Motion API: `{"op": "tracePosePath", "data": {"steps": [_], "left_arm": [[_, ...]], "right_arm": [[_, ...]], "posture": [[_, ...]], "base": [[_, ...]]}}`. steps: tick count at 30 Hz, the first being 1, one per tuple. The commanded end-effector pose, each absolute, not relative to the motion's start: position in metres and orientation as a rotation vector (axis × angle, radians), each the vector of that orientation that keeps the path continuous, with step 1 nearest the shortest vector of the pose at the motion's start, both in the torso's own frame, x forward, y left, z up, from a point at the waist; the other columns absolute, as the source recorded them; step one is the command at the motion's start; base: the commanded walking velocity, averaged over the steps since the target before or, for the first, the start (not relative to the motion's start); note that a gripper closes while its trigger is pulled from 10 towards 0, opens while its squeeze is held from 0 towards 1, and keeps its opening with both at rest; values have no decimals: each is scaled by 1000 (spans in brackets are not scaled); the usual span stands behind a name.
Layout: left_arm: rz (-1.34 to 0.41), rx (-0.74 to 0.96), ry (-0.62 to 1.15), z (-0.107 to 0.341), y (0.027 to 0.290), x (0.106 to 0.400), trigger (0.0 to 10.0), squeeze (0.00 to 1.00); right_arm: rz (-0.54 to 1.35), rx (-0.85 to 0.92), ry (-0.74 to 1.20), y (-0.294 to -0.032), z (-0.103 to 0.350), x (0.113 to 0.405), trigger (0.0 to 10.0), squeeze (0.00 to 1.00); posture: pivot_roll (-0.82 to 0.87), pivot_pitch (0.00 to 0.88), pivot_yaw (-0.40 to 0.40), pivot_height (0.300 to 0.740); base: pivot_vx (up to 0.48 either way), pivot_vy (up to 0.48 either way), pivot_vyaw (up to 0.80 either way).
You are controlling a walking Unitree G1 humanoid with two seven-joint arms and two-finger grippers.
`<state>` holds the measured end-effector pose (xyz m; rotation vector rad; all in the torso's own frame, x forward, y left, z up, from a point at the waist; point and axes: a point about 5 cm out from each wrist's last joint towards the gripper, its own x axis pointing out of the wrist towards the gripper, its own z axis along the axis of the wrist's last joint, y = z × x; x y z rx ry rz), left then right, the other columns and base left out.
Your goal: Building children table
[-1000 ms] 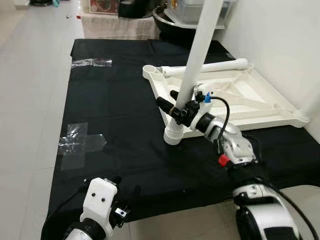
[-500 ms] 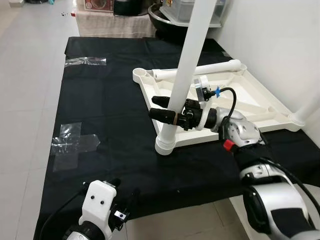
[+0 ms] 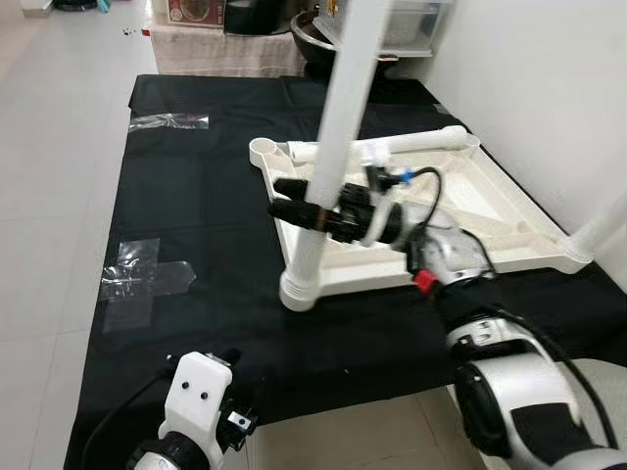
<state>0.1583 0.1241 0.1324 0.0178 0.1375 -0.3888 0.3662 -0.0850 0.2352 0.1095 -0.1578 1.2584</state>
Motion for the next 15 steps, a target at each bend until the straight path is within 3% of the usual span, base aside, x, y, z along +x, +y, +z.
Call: {"op": "tracePosePath", "data": {"steps": [1, 2, 3, 4, 5, 6, 10, 12, 15], "left_arm": [[-393, 23, 154, 131, 123, 157, 10000, 0], [-396, 23, 154, 131, 124, 158, 10000, 0], [-396, 23, 154, 131, 124, 158, 10000, 0], [-401, 24, 154, 131, 124, 159, 10000, 0], [-401, 24, 154, 131, 124, 159, 10000, 0], [-404, 24, 154, 131, 124, 159, 10000, 0], [-406, 25, 155, 130, 124, 159, 10000, 0], [-407, 28, 153, 130, 124, 160, 10000, 0], [-407, 31, 152, 130, 124, 161, 10000, 0]], "right_arm": [[1008, 129, -132, -98, 225, 374, 0, 0], [856, 132, -115, -104, 222, 377, 0, 0], [856, 132, -115, -104, 222, 377, 0, 0], [622, 117, -93, -114, 216, 379, 0, 0], [622, 117, -93, -114, 216, 379, 0, 0], [419, 79, -75, -124, 212, 379, 0, 0], [195, 31, -70, -137, 209, 376, 0, 0], [-62, 116, -52, -139, 204, 364, 0, 0], [-208, 188, -29, -129, 200, 351, 0, 0]], "posture": [[163, 114, -142, 740], [154, 116, -140, 740], [154, 116, -140, 740], [148, 116, -135, 740], [148, 116, -135, 740], [144, 116, -134, 740], [144, 116, -134, 740], [146, 116, -132, 740], [151, 113, -133, 740]], "base": [[0, 0, 0], [0, 0, 0], [0, 0, 0], [0, 0, 0], [0, 0, 0], [0, 0, 0], [0, 0, 0], [0, 0, 0], [0, 0, 0]]}}
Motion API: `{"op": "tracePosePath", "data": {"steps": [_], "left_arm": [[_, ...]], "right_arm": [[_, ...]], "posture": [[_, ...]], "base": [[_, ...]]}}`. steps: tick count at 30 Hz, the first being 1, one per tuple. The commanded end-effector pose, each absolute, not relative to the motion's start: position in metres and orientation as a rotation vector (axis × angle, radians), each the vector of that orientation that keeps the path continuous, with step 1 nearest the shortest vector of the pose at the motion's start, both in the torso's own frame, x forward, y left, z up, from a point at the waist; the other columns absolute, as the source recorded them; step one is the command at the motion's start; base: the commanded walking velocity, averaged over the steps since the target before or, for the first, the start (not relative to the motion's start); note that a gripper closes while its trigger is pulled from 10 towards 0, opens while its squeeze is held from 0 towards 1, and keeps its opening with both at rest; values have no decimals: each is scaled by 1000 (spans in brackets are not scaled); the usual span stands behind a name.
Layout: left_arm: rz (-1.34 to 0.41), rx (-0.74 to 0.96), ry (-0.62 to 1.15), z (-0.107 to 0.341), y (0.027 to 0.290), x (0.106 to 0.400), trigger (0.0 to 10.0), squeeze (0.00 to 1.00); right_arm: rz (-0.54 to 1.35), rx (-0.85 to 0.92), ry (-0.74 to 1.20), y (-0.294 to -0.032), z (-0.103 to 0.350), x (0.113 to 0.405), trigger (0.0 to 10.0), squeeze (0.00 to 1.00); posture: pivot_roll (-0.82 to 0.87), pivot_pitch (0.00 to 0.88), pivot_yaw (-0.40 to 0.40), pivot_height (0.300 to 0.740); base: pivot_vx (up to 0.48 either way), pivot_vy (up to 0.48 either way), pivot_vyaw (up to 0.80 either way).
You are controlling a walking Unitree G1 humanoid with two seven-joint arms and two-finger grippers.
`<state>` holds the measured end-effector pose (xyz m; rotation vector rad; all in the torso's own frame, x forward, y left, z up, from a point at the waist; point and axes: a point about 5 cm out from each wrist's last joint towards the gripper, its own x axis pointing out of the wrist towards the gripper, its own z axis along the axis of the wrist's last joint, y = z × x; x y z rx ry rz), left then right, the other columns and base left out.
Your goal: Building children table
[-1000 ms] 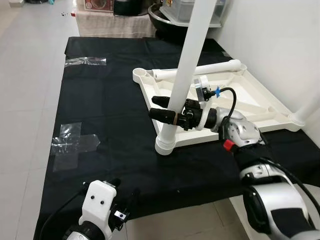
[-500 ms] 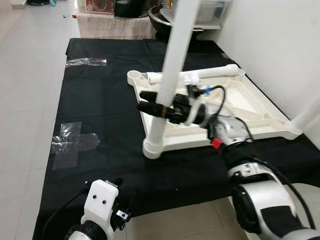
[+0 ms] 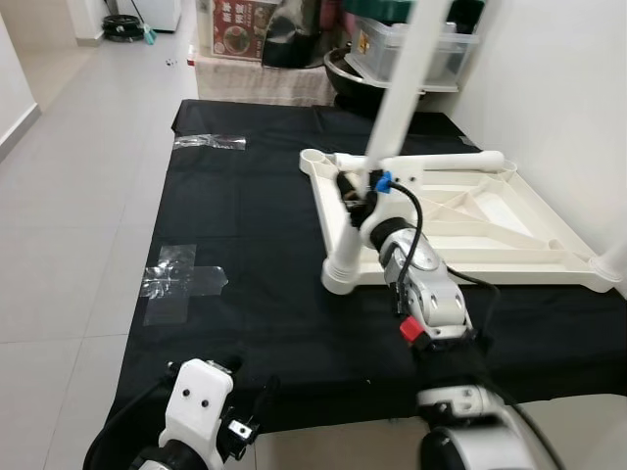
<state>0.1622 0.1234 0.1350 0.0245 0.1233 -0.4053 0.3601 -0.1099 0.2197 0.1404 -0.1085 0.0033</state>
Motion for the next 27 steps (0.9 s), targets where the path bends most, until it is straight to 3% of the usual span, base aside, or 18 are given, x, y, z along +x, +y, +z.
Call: {"op": "tracePosePath", "data": {"steps": [1, 4, 5, 6, 7, 8, 9, 11, 12, 16, 17, 18, 21, 25, 26, 27], "left_arm": [[-407, 31, 152, 130, 124, 161, 10000, 0], [-406, 34, 155, 130, 124, 160, 10000, 0], [-406, 34, 156, 130, 124, 160, 10000, 0], [-406, 33, 156, 130, 123, 160, 10000, 0], [-405, 32, 159, 130, 123, 160, 10000, 0], [-405, 32, 159, 130, 123, 160, 10000, 0], [-404, 31, 160, 129, 123, 160, 10000, 0], [-405, 30, 160, 129, 123, 160, 10000, 0], [-406, 28, 160, 129, 123, 160, 10000, 0], [-406, 27, 160, 129, 123, 160, 10000, 0], [-406, 26, 160, 129, 123, 160, 10000, 0], [-406, 26, 160, 129, 123, 160, 10000, 0], [-413, 25, 162, 127, 122, 160, 10000, 0], [-413, 25, 163, 127, 122, 160, 10000, 0], [-414, 24, 165, 126, 122, 159, 10000, 0], [-414, 24, 165, 126, 122, 159, 10000, 0]], "right_arm": [[-208, 188, -29, -129, 200, 351, 0, 0], [-174, 259, -32, -102, 203, 347, 0, 0], [-99, 297, -57, -89, 208, 348, 8824, 0], [-62, 317, -71, -80, 212, 347, 8824, 0], [-38, 323, -94, -78, 215, 348, 10000, 0], [-38, 323, -94, -78, 215, 348, 10000, 0], [12, 330, -114, -77, 216, 349, 10000, 1000], [17, 309, -141, -83, 218, 352, 10000, 1000], [54, 282, -181, -94, 220, 358, 10000, 0], [76, 263, -207, -102, 222, 361, 10000, 0], [236, 287, -192, -109, 221, 366, 10000, 0], [236, 287, -192, -109, 221, 366, 10000, 0], [737, 305, -137, -122, 220, 363, 10000, 0], [916, 306, -101, -122, 220, 357, 10000, 0], [1232, 255, -41, -114, 221, 341, 10000, 0], [1232, 255, -41, -114, 221, 341, 10000, 0]], "posture": [[151, 113, -133, 740], [158, 115, -133, 740], [157, 115, -136, 740], [157, 115, -136, 740], [151, 116, -136, 740], [151, 116, -136, 740], [150, 115, -135, 740], [151, 115, -137, 740], [153, 112, -139, 740], [153, 112, -139, 740], [146, 102, -140, 740], [146, 102, -140, 740], [151, 87, -140, 740], [154, 77, -142, 740], [162, 75, -148, 740], [162, 75, -148, 740]], "base": [[0, 0, 0], [0, 0, 0], [0, 0, 0], [0, 0, 0], [0, 0, 0], [0, 0, 0], [0, 0, 0], [0, 0, 0], [0, 0, 0], [0, 0, 0], [0, 0, 0], [0, 0, 0], [0, 0, 0], [0, 0, 0], [0, 0, 0], [0, 0, 0]]}}
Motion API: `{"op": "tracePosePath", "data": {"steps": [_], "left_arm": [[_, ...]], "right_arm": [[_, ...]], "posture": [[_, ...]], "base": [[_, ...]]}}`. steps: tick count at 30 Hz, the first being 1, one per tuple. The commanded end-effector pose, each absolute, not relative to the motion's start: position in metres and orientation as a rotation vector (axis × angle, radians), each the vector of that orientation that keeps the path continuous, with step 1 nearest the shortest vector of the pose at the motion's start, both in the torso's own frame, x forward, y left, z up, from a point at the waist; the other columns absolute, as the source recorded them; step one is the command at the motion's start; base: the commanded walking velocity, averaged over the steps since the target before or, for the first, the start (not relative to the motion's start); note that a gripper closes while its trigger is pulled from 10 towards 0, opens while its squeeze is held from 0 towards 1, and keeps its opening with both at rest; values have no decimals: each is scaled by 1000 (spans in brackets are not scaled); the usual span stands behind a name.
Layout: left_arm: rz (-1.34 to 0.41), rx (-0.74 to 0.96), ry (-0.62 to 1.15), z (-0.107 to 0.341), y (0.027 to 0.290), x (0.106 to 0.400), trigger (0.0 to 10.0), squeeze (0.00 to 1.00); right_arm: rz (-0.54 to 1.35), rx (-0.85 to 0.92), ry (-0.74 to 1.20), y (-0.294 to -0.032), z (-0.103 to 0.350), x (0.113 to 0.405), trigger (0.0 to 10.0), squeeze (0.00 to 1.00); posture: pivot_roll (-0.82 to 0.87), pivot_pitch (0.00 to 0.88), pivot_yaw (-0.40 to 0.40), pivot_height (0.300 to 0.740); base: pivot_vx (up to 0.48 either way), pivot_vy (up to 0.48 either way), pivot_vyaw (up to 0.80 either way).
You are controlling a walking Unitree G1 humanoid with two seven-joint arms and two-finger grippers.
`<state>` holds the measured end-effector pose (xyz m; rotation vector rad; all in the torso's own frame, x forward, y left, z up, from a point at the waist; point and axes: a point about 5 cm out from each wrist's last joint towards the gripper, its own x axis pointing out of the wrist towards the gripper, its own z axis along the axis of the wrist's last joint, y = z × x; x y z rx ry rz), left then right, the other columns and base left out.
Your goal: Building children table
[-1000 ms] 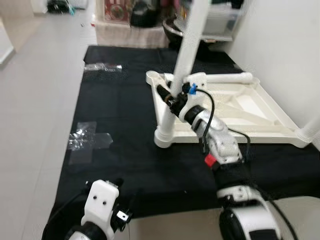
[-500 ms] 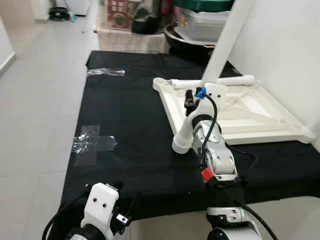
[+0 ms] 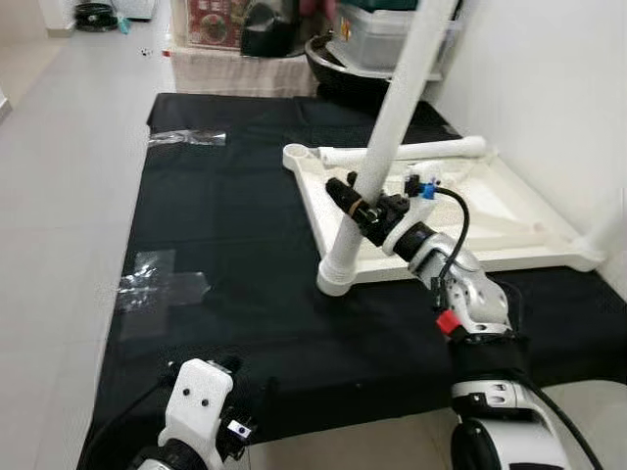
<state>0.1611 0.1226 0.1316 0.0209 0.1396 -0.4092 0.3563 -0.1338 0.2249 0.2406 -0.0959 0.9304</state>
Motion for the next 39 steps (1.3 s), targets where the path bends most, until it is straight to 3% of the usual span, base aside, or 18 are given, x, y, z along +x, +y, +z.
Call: {"op": "tracePosePath", "data": {"steps": [1, 2, 4, 9, 13, 14, 17, 20, 21, 23, 28, 31, 34, 36, 39], "left_arm": [[-414, 24, 165, 126, 122, 159, 10000, 0], [-414, 24, 165, 126, 122, 159, 10000, 0], [-412, 23, 166, 126, 121, 158, 10000, 0], [-408, 21, 167, 127, 121, 157, 10000, 0], [-408, 21, 166, 127, 121, 157, 10000, 0], [-408, 20, 167, 127, 121, 157, 10000, 0], [-408, 20, 167, 128, 122, 158, 10000, 0], [-408, 21, 168, 127, 122, 159, 10000, 0], [-408, 21, 168, 127, 122, 159, 10000, 0], [-413, 22, 171, 127, 122, 159, 10000, 0], [-418, 23, 172, 127, 123, 160, 10000, 0], [-431, 24, 174, 126, 123, 161, 10000, 0], [-432, 24, 174, 126, 123, 161, 10000, 0], [-430, 25, 172, 127, 123, 161, 10000, 0], [-427, 26, 173, 127, 123, 161, 10000, 0]], "right_arm": [[1232, 255, -41, -114, 221, 341, 10000, 0], [1232, 255, -41, -114, 221, 341, 10000, 0], [1419, 188, 0, -103, 219, 333, 10000, 0], [1507, 90, 2, -82, 219, 339, 10000, 0], [1526, 91, 1, -82, 219, 340, 10000, 0], [1538, 94, -5, -81, 221, 341, 0, 0], [1447, 67, -41, -76, 223, 349, 0, 0], [1095, 106, -83, -80, 223, 363, 0, 0], [1095, 106, -83, -80, 223, 363, 0, 0], [827, 132, -84, -89, 221, 371, 0, 0], [588, 189, -78, -98, 219, 375, 0, 0], [181, 166, -66, -107, 210, 364, 0, 0], [101, 157, -62, -107, 208, 359, 0, 0], [-60, 180, -56, -99, 204, 344, 0, 0], [-132, 199, -39, -86, 203, 335, 0, 0]], "posture": [[162, 75, -148, 740], [162, 75, -148, 740], [168, 80, -152, 740], [172, 89, -152, 740], [172, 89, -152, 740], [173, 94, -150, 740], [171, 100, -150, 740], [163, 106, -142, 740], [163, 106, -142, 740], [159, 107, -139, 740], [150, 109, -131, 740], [144, 110, -126, 740], [144, 110, -126, 740], [152, 112, -128, 740], [156, 112, -130, 740]], "base": [[0, 0, 0], [0, 0, 0], [0, 0, 0], [0, 0, 0], [0, 0, 0], [0, 0, 0], [0, 0, 0], [0, 0, 0], [0, 0, 0], [0, 0, 0], [0, 0, 0], [0, 0, 0], [0, 0, 0], [0, 0, 0], [0, 0, 0]]}}
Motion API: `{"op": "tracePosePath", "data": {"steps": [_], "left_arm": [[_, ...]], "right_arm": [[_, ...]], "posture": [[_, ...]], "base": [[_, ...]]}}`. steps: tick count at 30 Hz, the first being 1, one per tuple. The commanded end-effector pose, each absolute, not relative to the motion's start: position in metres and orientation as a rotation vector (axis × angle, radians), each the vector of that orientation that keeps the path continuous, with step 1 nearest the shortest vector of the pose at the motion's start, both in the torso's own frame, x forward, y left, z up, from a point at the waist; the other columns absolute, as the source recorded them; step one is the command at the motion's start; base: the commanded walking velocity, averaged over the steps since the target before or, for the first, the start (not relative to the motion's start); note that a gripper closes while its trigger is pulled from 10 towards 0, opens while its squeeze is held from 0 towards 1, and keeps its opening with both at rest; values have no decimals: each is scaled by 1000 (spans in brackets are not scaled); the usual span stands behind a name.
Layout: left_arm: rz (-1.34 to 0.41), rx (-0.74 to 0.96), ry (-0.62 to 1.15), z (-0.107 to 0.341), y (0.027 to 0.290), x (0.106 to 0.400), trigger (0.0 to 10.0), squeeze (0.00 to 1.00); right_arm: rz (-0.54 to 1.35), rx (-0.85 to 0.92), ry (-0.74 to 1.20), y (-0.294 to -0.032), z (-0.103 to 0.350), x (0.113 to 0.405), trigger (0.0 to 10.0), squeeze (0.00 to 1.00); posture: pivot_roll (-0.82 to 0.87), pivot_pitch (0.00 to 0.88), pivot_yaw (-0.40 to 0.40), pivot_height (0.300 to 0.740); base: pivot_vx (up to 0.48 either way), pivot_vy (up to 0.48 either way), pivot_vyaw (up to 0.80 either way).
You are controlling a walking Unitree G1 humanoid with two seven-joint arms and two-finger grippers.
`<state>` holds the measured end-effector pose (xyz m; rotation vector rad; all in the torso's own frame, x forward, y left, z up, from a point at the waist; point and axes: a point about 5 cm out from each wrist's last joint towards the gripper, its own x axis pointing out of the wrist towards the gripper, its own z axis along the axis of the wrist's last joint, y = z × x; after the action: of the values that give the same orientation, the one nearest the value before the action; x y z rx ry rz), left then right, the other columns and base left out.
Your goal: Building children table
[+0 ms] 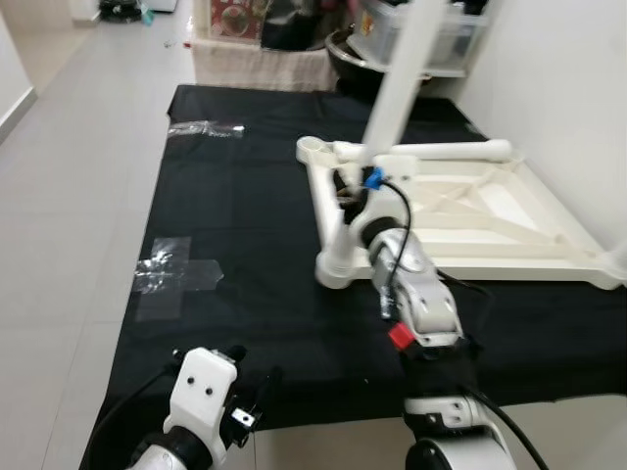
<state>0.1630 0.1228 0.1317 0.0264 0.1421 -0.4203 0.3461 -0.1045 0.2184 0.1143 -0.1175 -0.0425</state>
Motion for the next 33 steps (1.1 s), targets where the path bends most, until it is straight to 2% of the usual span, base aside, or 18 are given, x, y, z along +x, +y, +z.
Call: {"op": "tracePosePath", "data": {"steps": [1, 2, 3, 4, 5, 6, 8, 9, 10, 12, 16, 17, 18, 20, 23, 25, 28, 33], "left_arm": [[-427, 26, 173, 127, 123, 161, 10000, 0], [-425, 27, 172, 127, 123, 161, 10000, 0], [-424, 27, 172, 127, 123, 161, 10000, 0], [-424, 27, 172, 127, 123, 161, 10000, 0], [-424, 27, 172, 127, 123, 161, 10000, 0], [-424, 25, 173, 127, 123, 162, 10000, 0], [-425, 24, 171, 127, 123, 162, 10000, 0], [-425, 23, 172, 127, 122, 162, 10000, 0], [-426, 22, 172, 127, 122, 162, 10000, 0], [-426, 21, 172, 127, 122, 162, 10000, 0], [-431, 17, 174, 126, 121, 163, 10000, 0], [-431, 17, 174, 126, 121, 163, 10000, 0], [-432, 16, 174, 125, 121, 163, 10000, 0], [-432, 16, 174, 125, 121, 163, 10000, 0], [-432, 17, 177, 125, 121, 163, 10000, 0], [-432, 17, 177, 125, 121, 163, 10000, 0], [-431, 22, 179, 124, 120, 161, 10000, 0], [-431, 21, 180, 124, 120, 160, 10000, 0]], "right_arm": [[-132, 199, -39, -86, 203, 335, 0, 0], [-102, 224, -39, -78, 204, 334, 6784, 0], [-64, 244, -46, -72, 205, 335, 6784, 0], [1, 266, -70, -67, 207, 336, 10000, 973], [1, 266, -70, -67, 207, 336, 10000, 973], [88, 268, -106, -67, 210, 340, 10000, 1000], [125, 261, -125, -70, 211, 343, 10000, 1000], [174, 266, -136, -75, 212, 347, 10000, 376], [261, 321, -118, -76, 212, 350, 10000, 0], [331, 334, -131, -81, 214, 352, 10000, 0], [978, 249, -13, -96, 214, 342, 10000, 0], [978, 249, -13, -96, 214, 342, 10000, 0], [1060, 241, 7, -100, 214, 339, 10000, 0], [1060, 241, 7, -100, 214, 339, 10000, 0], [1231, 227, 34, -104, 217, 335, 10000, 0], [1231, 227, 34, -104, 217, 335, 10000, 0], [1487, 170, 35, -96, 221, 331, 10000, 0], [1528, 147, 2, -87, 225, 334, 10000, 0]], "posture": [[156, 112, -130, 740], [156, 115, -131, 740], [156, 115, -131, 740], [153, 113, -131, 740], [153, 113, -131, 740], [153, 113, -131, 740], [149, 111, -131, 740], [149, 111, -131, 740], [147, 109, -133, 740], [147, 109, -132, 740], [145, 102, -135, 740], [145, 102, -135, 740], [147, 101, -136, 740], [147, 101, -136, 740], [157, 93, -142, 740], [157, 93, -142, 740], [170, 84, -147, 740], [173, 84, -146, 740]], "base": [[0, 0, 0], [0, 0, 0], [0, 0, 0], [0, 0, 0], [0, 0, 0], [0, 0, 0], [0, 0, 0], [0, 0, 0], [0, 0, 0], [0, 0, 0], [0, 0, 0], [0, 0, 0], [0, 0, 0], [0, 0, 0], [0, 0, 0], [0, 0, 0], [0, 0, 0], [0, 0, 0]]}}
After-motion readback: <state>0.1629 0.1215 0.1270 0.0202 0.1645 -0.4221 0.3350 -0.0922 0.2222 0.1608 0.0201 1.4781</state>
